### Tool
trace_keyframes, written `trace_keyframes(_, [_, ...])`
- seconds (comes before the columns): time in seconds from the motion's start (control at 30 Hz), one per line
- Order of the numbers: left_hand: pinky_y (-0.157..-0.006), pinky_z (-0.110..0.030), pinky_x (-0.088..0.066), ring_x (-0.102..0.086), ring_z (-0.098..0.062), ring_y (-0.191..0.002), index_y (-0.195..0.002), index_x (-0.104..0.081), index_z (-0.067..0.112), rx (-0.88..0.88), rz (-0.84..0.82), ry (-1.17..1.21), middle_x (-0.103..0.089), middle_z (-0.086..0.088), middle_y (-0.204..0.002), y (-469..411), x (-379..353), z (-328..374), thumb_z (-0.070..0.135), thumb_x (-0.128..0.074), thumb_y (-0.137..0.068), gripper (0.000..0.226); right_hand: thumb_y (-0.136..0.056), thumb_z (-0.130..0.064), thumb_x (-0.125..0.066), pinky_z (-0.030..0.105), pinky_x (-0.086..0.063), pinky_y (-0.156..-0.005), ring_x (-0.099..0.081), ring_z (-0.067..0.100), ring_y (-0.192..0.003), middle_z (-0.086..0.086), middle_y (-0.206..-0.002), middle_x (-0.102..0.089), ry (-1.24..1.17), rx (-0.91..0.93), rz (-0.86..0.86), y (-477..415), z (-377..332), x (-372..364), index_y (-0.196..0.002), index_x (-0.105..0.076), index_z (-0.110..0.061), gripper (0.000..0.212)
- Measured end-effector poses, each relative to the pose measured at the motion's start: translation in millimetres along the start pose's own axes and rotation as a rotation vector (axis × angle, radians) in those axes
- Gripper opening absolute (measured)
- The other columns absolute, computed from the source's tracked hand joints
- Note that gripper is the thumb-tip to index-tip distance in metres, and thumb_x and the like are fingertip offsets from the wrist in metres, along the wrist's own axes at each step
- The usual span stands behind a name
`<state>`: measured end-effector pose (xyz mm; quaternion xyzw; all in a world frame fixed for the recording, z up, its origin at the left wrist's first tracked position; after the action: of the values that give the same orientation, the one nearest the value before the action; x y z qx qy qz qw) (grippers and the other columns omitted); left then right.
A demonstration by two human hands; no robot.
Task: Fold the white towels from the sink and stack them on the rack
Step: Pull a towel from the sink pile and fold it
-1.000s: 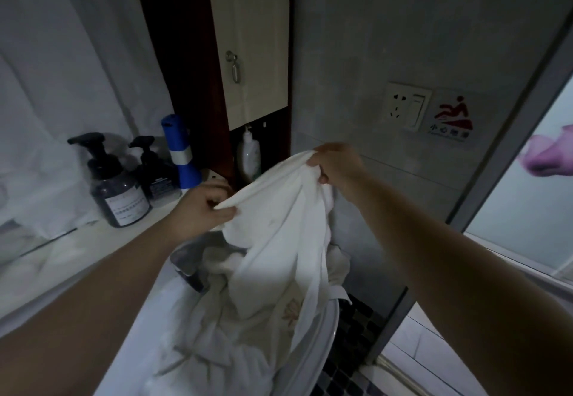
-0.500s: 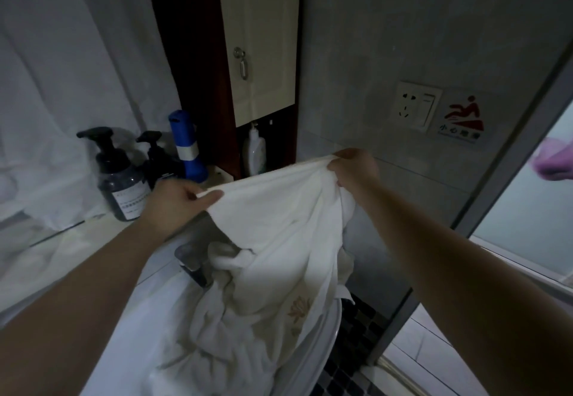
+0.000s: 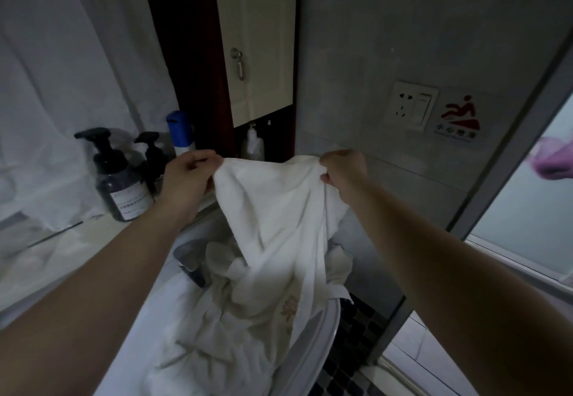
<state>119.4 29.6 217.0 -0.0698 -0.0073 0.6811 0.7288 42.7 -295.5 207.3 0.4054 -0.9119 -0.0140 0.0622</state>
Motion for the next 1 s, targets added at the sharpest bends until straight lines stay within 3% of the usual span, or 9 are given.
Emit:
trace_keyframes(0.13, [-0.062,-0.021,-0.055,-0.068,-0.011,-0.073,-0.100,-0.072,0.012,0.015,0.006,0.001,-0.071,-0.006,-0.089,3,-27,3,0.013,-0.073,-0.090,0.010,-0.083,-0.008,-0.076,0.035,-0.063,-0.069,-0.066,0.009,-0.048,0.008,-0.081,-0.068,-0.073,0.009,-0.079,9,-9,-16,-0.076,-0.071,-0.013,0.010])
trace_keyframes(0.23, [-0.061,-0.018,-0.055,-0.068,-0.004,-0.066,-0.101,-0.072,0.010,0.035,-0.032,-0.010,-0.071,-0.006,-0.088,9,-50,1,0.011,-0.072,-0.091,0.009,-0.083,-0.006,-0.077,0.028,-0.059,-0.064,-0.067,0.012,-0.057,0.005,-0.075,-0.068,-0.090,0.087,-0.145,18,-23,-26,-0.076,-0.074,-0.017,0.013])
trace_keyframes(0.4, [-0.057,-0.017,-0.052,-0.062,-0.006,-0.058,-0.101,-0.073,0.004,-0.033,-0.113,-0.098,-0.066,-0.005,-0.075,24,-84,13,0.007,-0.071,-0.091,0.010,-0.082,-0.010,-0.075,0.022,-0.059,-0.064,-0.072,0.006,-0.068,-0.007,-0.084,-0.072,0.047,0.268,-0.289,40,-42,-46,-0.086,-0.077,-0.023,0.013])
trace_keyframes(0.5, [-0.061,-0.018,-0.056,-0.065,-0.013,-0.069,-0.106,-0.070,0.006,-0.029,-0.137,-0.116,-0.068,-0.012,-0.087,32,-97,16,0.004,-0.069,-0.091,0.015,-0.084,-0.012,-0.070,0.023,-0.061,-0.067,-0.073,0.005,-0.071,-0.011,-0.080,-0.074,0.218,0.411,-0.319,54,-48,-54,-0.086,-0.079,-0.017,0.011])
trace_keyframes(0.6, [-0.070,-0.025,-0.061,-0.067,-0.016,-0.075,-0.110,-0.066,0.010,-0.045,-0.142,-0.151,-0.069,-0.008,-0.088,37,-97,15,0.001,-0.070,-0.090,0.022,-0.087,-0.010,-0.067,0.026,-0.062,-0.069,-0.074,0.010,-0.073,0.004,-0.087,-0.077,0.269,0.436,-0.297,60,-48,-52,-0.088,-0.078,-0.006,0.012])
trace_keyframes(0.77, [-0.080,-0.038,-0.058,-0.070,-0.023,-0.088,-0.090,-0.058,0.030,-0.186,-0.153,-0.332,-0.070,-0.005,-0.091,43,-95,22,0.007,-0.074,-0.086,0.028,-0.091,-0.008,-0.060,0.033,-0.054,-0.063,-0.072,0.021,-0.073,0.017,-0.081,-0.074,0.426,0.528,-0.311,72,-52,-54,-0.083,-0.072,0.008,0.021])
trace_keyframes(0.87, [-0.078,-0.043,-0.056,-0.070,-0.027,-0.087,-0.086,-0.058,0.030,-0.143,-0.126,-0.328,-0.070,-0.008,-0.091,43,-91,21,0.005,-0.066,-0.086,0.026,-0.093,-0.011,-0.060,0.036,-0.056,-0.075,-0.072,0.025,-0.079,0.016,-0.087,-0.075,0.497,0.582,-0.314,79,-55,-53,-0.088,-0.073,0.007,0.023])
trace_keyframes(0.93, [-0.080,-0.048,-0.054,-0.067,-0.033,-0.085,-0.085,-0.057,0.022,-0.050,-0.159,-0.227,-0.069,-0.020,-0.092,42,-91,15,-0.003,-0.062,-0.086,0.026,-0.092,-0.017,-0.066,0.029,-0.046,-0.062,-0.066,0.019,-0.067,0.012,-0.072,-0.070,0.512,0.607,-0.339,82,-57,-53,-0.068,-0.066,0.004,0.032])
trace_keyframes(1.0, [-0.078,-0.043,-0.046,-0.057,-0.028,-0.081,-0.083,-0.054,0.017,-0.046,-0.217,-0.204,-0.061,-0.018,-0.086,40,-91,14,-0.010,-0.057,-0.085,0.027,-0.086,-0.028,-0.077,0.029,-0.035,-0.054,-0.054,0.013,-0.056,0.008,-0.061,-0.060,0.479,0.604,-0.368,85,-56,-54,-0.058,-0.056,-0.004,0.043])
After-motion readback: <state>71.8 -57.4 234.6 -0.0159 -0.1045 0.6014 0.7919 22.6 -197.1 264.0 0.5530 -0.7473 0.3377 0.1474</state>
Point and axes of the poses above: each hand's wrist, its own y-axis away from the middle knuckle, its own x-axis out of the back of the hand, z = x × y, the point moved 8 cm from there along -y, towards the middle knuckle
